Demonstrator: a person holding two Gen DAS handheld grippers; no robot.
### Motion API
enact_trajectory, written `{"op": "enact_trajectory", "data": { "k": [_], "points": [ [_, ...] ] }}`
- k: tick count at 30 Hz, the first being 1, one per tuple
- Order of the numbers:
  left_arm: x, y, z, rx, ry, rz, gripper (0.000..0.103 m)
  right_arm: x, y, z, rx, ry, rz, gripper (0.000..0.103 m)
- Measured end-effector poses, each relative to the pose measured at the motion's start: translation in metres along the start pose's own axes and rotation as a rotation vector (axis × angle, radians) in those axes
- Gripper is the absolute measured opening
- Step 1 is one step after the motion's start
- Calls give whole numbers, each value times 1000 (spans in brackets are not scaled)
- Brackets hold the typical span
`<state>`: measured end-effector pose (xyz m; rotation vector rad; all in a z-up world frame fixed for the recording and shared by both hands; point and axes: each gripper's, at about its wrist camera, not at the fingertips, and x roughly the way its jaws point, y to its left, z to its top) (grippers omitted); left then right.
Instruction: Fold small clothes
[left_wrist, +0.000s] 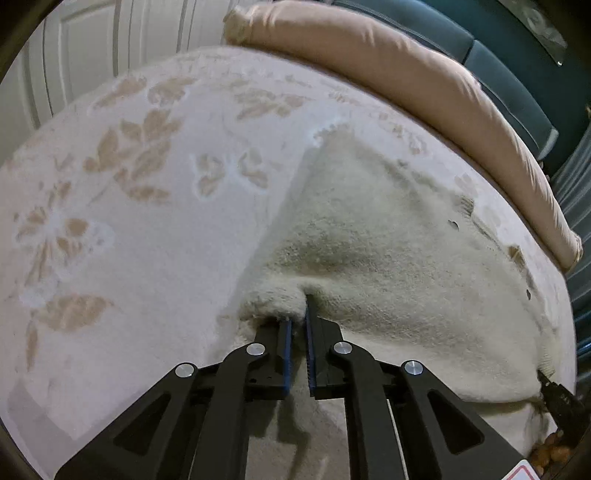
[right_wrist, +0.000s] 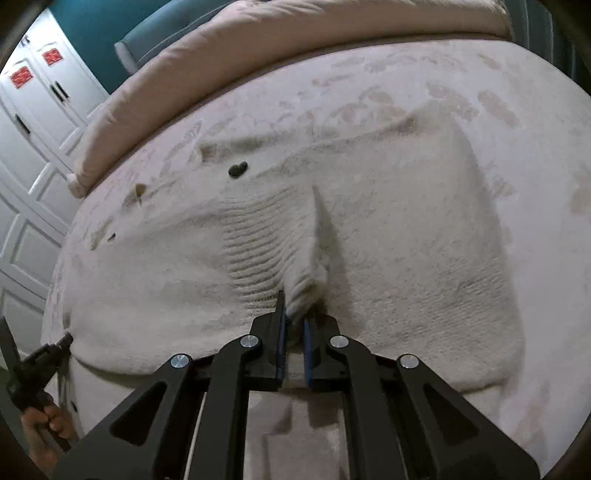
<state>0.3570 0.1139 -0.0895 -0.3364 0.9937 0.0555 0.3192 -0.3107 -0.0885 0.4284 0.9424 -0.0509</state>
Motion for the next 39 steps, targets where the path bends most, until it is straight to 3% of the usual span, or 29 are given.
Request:
{"op": "enact_trajectory", "data": {
  "k": [4,7,9,11,15,20,25,28,31,39],
  "points": [
    [-11,-1,2,-9,20,-19,11,-26,11,4,53,-23,89,11],
    [-33,6,-3,-27,42,-58,19,-68,13,-9,20,-82,43,31],
    [-56,10,-12,-1,36,-43,38,-102,8,-24,12,-113,49,40],
    [-85,19,-28,38,22,-39,46,-128,-7,-41,29,-118,41,56],
    [-131,43,-68,99,50,-18,69,-186,-46,-108,62,-83,-19,65],
    [-172,77,-130,114,109,11,72,-216,-74,-197,122,37,-48,68],
    [-182,94,-184,64,194,-18,72,-210,-76,-243,186,100,-1,70],
    [-180,91,-202,55,201,-39,72,-206,-66,-249,165,93,9,70],
    [-174,84,-214,74,206,-11,72,-201,-63,-249,181,86,33,74],
    [-165,73,-214,90,165,35,79,-183,-57,-250,201,44,42,80]
  ]
}}
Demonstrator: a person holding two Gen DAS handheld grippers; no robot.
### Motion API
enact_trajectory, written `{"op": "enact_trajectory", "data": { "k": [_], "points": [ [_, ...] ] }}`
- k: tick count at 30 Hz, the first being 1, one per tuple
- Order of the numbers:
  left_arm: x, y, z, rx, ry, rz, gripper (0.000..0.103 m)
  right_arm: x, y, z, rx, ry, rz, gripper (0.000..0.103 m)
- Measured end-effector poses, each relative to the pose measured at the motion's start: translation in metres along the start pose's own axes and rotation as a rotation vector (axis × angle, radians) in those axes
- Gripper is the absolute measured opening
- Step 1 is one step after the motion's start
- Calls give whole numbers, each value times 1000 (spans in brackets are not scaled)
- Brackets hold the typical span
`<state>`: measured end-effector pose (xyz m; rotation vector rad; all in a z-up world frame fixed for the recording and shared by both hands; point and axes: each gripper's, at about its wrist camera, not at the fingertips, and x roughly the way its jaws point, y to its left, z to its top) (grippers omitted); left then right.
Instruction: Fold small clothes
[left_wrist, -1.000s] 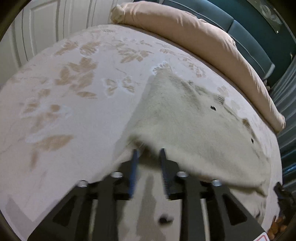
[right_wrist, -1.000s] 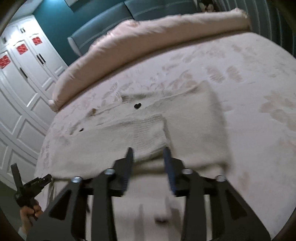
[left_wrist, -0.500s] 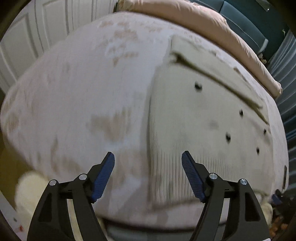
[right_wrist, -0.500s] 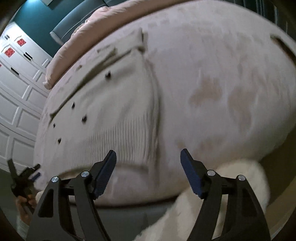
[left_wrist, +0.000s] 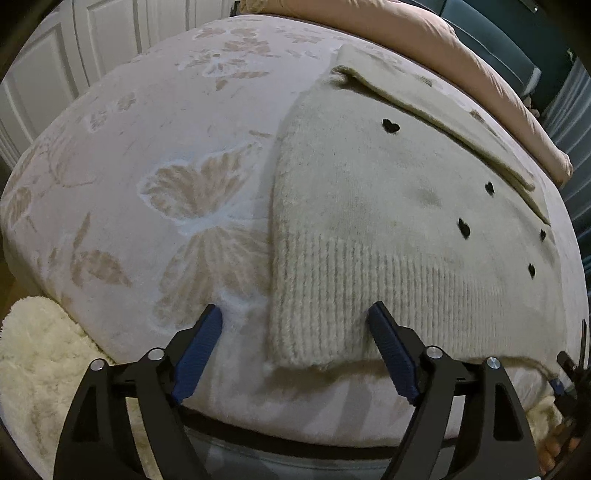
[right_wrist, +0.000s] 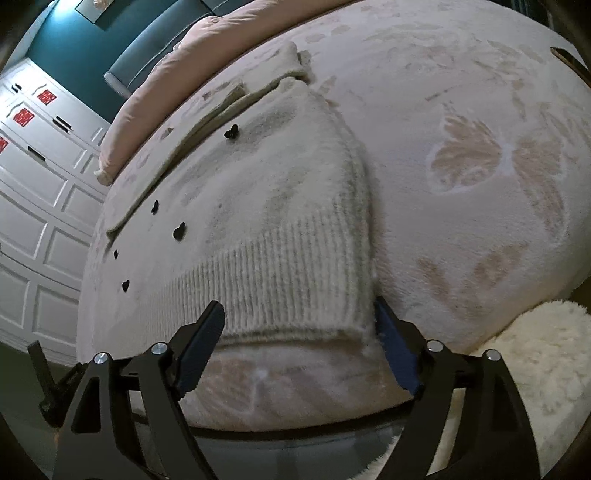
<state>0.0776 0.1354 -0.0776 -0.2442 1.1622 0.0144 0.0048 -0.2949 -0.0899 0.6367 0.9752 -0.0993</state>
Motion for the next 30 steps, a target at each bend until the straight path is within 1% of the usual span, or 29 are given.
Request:
{"op": "enact_trajectory", "data": {
  "k": [3,4,5,6,7,8,9,11,13,15,17,20,21,22,23,25,26,27,29,30],
  "points": [
    [1,-6,9,4,-12,-42,78,4,9,1,-25,-9,-2,80],
    [1,-9,13,8,-11,-69,74,5,13,2,-37,-10,-4,74],
    [1,-11,14,15,-10,-87,55,6,16,3,-44,-12,-9,61],
    [1,-14,18,34,3,-100,32,9,20,4,-59,-4,-16,53],
    [1,-17,20,45,13,-107,20,10,23,5,-67,3,-15,26],
    [-1,-19,24,47,17,-128,7,10,25,6,-72,9,-13,9],
    [-5,-19,26,42,12,-145,6,8,29,8,-74,7,2,9],
    [-19,-18,30,26,-14,-185,6,-6,36,12,-89,-33,16,7],
    [-40,-17,33,28,-48,-208,6,-28,47,16,-132,-64,20,7],
    [-59,-16,33,48,-66,-226,5,-47,54,17,-163,-69,26,6],
    [-79,-13,27,74,-77,-238,5,-62,55,15,-190,-54,28,5],
    [-96,-6,10,102,-59,-236,5,-79,47,1,-228,3,3,5],
    [-102,-3,-2,117,-39,-223,5,-84,42,-10,-256,44,-14,5],
    [-106,1,-15,135,-12,-215,5,-89,37,-23,-282,95,-32,5],
    [-110,6,-30,154,23,-207,5,-90,34,-32,-296,127,-43,5],
    [-117,13,-58,174,89,-190,5,-103,22,-62,-339,229,-76,5],
    [-120,17,-70,172,116,-189,5,-110,17,-73,-339,268,-78,5],
    [-125,22,-84,164,160,-194,5,-119,13,-85,-333,309,-77,5],
    [-137,24,-102,172,204,-187,5,-133,9,-97,-322,349,-73,4],
    [-142,22,-102,175,207,-189,5,-140,9,-100,-313,358,-60,4]
  ]
}}
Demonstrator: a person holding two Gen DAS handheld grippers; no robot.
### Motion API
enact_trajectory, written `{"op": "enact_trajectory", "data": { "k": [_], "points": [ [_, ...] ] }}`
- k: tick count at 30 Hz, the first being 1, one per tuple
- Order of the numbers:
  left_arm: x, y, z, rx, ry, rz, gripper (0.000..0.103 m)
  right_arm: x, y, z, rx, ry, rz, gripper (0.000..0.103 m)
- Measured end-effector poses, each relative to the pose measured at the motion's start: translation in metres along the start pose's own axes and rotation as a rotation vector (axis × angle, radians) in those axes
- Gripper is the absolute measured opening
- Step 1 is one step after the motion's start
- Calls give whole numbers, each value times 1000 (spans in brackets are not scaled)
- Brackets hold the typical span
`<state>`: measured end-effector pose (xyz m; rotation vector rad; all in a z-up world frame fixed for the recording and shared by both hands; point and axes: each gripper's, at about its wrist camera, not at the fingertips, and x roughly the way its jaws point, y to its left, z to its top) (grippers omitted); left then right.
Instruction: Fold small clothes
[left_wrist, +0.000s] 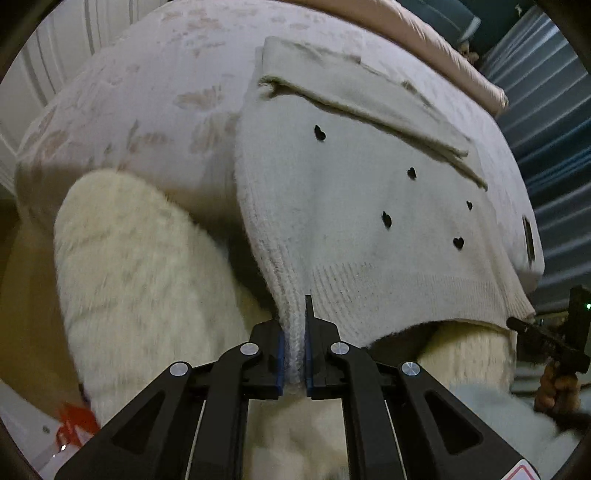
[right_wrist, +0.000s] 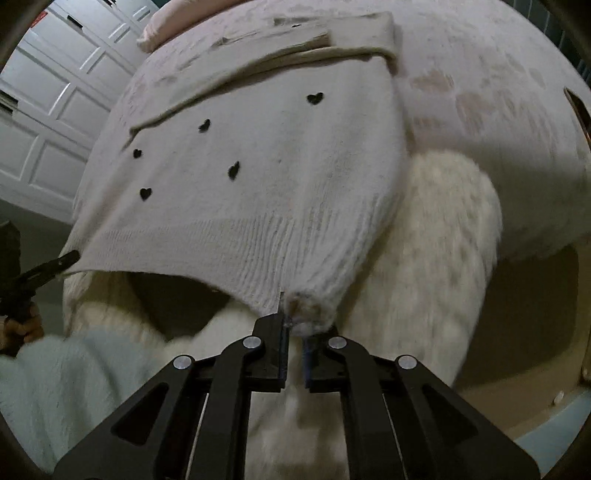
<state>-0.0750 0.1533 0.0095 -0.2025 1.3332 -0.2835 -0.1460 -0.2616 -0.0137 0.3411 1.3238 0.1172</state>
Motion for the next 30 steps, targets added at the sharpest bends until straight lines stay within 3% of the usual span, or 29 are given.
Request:
{"op": "enact_trajectory", "data": {
  "k": [2,4,8,9,10,11,12,13,14,15,16,18,20,23,26,28,30],
  "points": [
    [-16,-7,17,14,-48,-16,5,-13,-2,10,14,-38,25,4],
    [-31,-16,58,44,-148,-53,5,-32,-6,50,15,-154,50,4],
    [-41,-48,165,142,-376,-56,8,-58,-22,162,28,-463,73,7],
    [-38,-55,200,144,-429,-47,18,-60,-29,197,50,-543,94,8],
    [-35,-58,225,127,-474,-52,23,-62,-33,219,79,-619,76,16],
    [-31,-57,254,75,-547,-30,36,-66,-40,242,126,-724,27,37],
    [-30,-54,268,24,-606,0,52,-68,-44,250,166,-781,5,49],
    [-29,-49,279,-22,-650,45,58,-72,-49,256,230,-846,-19,60],
    [-30,-45,286,-69,-671,94,59,-76,-52,256,267,-881,-19,60],
    [-34,-38,288,-102,-688,92,59,-81,-57,248,306,-917,10,62],
    [-37,-33,284,-107,-699,75,62,-81,-59,239,324,-926,35,70],
    [-41,-21,267,-108,-697,98,81,-72,-69,212,355,-898,71,78],
    [-31,-7,237,-96,-662,102,83,-51,-75,182,359,-823,67,78],
    [4,23,189,-118,-514,97,85,-2,-83,139,361,-639,-26,78],
    [49,43,155,-163,-361,77,85,30,-81,120,386,-544,-42,78],
    [73,48,143,-220,-293,23,85,49,-87,119,432,-488,5,78],
    [85,45,140,-260,-280,-40,85,61,-88,125,464,-444,86,78]
  ]
}}
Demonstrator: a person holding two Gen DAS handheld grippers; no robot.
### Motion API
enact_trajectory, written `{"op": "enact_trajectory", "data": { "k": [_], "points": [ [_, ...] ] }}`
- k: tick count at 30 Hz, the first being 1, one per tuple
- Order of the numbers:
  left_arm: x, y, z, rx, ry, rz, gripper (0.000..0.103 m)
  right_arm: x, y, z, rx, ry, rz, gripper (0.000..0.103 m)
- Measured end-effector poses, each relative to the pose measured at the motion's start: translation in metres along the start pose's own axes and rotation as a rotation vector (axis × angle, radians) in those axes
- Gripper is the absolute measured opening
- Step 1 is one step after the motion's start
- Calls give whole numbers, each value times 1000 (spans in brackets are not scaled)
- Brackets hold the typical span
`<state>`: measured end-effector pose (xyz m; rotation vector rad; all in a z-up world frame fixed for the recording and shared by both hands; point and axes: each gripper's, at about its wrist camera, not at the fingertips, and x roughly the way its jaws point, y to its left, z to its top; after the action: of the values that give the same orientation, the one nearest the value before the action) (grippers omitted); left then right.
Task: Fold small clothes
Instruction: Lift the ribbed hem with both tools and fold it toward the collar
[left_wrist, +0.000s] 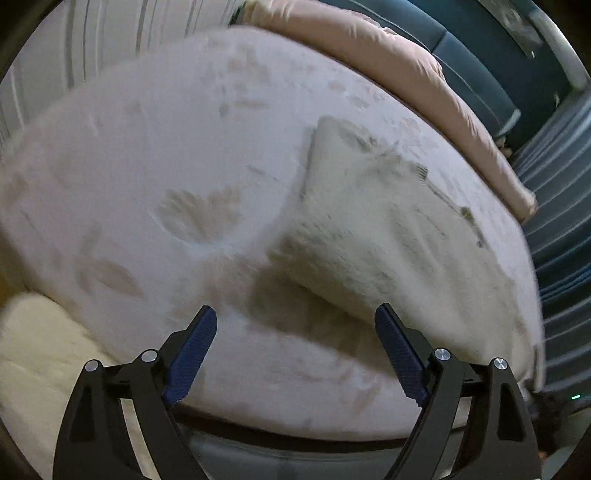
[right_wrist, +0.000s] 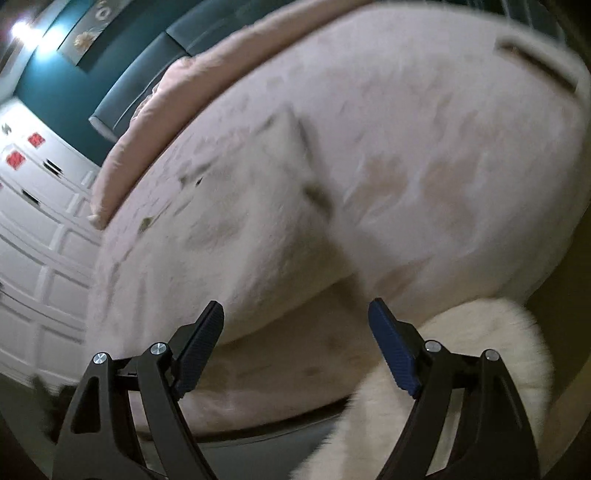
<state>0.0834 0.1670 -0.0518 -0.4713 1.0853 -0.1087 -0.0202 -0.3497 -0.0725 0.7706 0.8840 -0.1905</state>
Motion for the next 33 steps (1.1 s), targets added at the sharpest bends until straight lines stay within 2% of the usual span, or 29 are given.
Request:
{"op": "enact_trajectory", "data": {
  "k": [4,6,7,8,9,10,11,15,19,22,24,25,27,28,29,30,31,32,33],
  "points": [
    [23,-11,15,-80,15,-62,85,19,14,4,4,14,48,79],
    [37,-14,23,-98,16,-65,85,31,27,11,0,21,43,80],
    [41,-17,26,-103,16,-67,84,35,32,14,-3,17,37,75],
    [42,-21,29,-101,16,-60,73,39,37,17,-11,14,26,58],
    [44,-26,32,-87,30,-72,43,38,40,20,-19,16,9,47],
    [45,-26,31,-71,48,-87,22,36,43,22,-25,21,-1,13],
    [46,-29,31,-54,72,-97,8,33,41,22,-23,30,11,10],
    [17,-32,17,3,58,-118,7,4,34,19,-48,31,19,8],
    [-4,-20,-17,16,135,-129,7,-19,11,-6,-84,108,-25,8],
    [-7,-12,-44,62,171,-63,8,-21,-4,-28,-127,194,-64,12],
    [-7,-9,-56,88,190,-16,11,-28,-9,-36,-169,188,-138,13],
    [-10,-7,-58,85,191,1,13,-37,-11,-35,-169,170,-140,15],
    [-32,-4,-52,76,167,24,13,-59,-10,-22,-174,87,-167,39],
    [-46,-5,-46,73,132,34,13,-72,-5,-12,-192,20,-176,58],
    [-58,-7,-41,78,98,30,17,-83,3,-1,-220,-39,-166,66],
    [-73,-13,-28,94,40,16,34,-87,9,6,-244,-64,-151,67],
    [-79,-18,-15,104,1,12,44,-86,18,17,-275,-81,-132,72],
    [-83,-24,-4,112,-35,12,60,-79,29,30,-314,-96,-116,75],
    [-80,-33,11,127,-75,-3,62,-71,36,36,-335,-105,-114,75]
  ]
}}
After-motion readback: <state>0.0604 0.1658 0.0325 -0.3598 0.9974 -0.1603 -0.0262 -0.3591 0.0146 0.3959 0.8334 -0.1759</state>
